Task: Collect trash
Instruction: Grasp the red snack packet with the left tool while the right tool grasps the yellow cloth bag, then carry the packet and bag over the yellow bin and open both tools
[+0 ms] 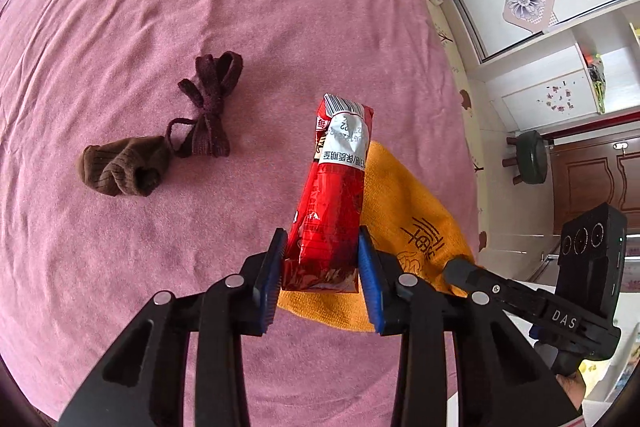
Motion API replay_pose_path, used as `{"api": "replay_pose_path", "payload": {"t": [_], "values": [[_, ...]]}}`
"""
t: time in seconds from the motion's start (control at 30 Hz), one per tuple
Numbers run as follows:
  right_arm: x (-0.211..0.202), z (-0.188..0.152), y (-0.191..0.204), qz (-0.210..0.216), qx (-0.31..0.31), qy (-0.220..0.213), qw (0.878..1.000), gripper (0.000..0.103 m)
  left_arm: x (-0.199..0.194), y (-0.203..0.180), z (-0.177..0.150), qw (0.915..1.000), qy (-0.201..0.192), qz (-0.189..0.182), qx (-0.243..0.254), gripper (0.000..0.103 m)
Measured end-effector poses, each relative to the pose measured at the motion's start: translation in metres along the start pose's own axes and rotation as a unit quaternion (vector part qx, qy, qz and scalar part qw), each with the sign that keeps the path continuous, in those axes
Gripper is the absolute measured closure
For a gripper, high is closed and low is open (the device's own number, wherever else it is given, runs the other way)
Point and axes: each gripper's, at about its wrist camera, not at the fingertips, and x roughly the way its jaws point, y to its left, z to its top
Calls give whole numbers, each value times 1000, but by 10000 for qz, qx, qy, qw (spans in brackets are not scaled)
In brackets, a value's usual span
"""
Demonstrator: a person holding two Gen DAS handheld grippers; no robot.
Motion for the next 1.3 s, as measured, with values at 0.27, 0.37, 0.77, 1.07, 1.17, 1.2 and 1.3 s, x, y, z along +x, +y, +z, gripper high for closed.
{"api": "replay_pose_path", "payload": {"t": [0.27, 0.37, 0.77, 1.07, 1.17, 1.2, 1.3], "values": [[-79, -10, -40, -3, 219, -665, 9975, 68, -22, -78, -37, 9984, 1, -307, 477, 68], [-108, -15, -63, -84, 274, -897, 9956, 68, -25, -109, -52, 9965, 9, -384, 739, 68], [-208, -31, -158, -531, 754, -1680, 9815, 68, 15, -239, -90, 9838, 391, -558, 1658, 68], [-250, -31, -226, -873, 1040, -1942, 9715, 68, 72, -313, -102, 9705, 790, -467, 2229, 68], [-253, -28, -246, -947, 1147, -1952, 9694, 68, 93, -333, -105, 9654, 928, -379, 2408, 68], [-253, -27, -252, -984, 1184, -1951, 9686, 68, 99, -338, -106, 9640, 966, -352, 2451, 68], [-252, -23, -269, -1148, 1279, -1923, 9662, 68, 119, -354, -105, 9592, 1095, -255, 2594, 68]]}}
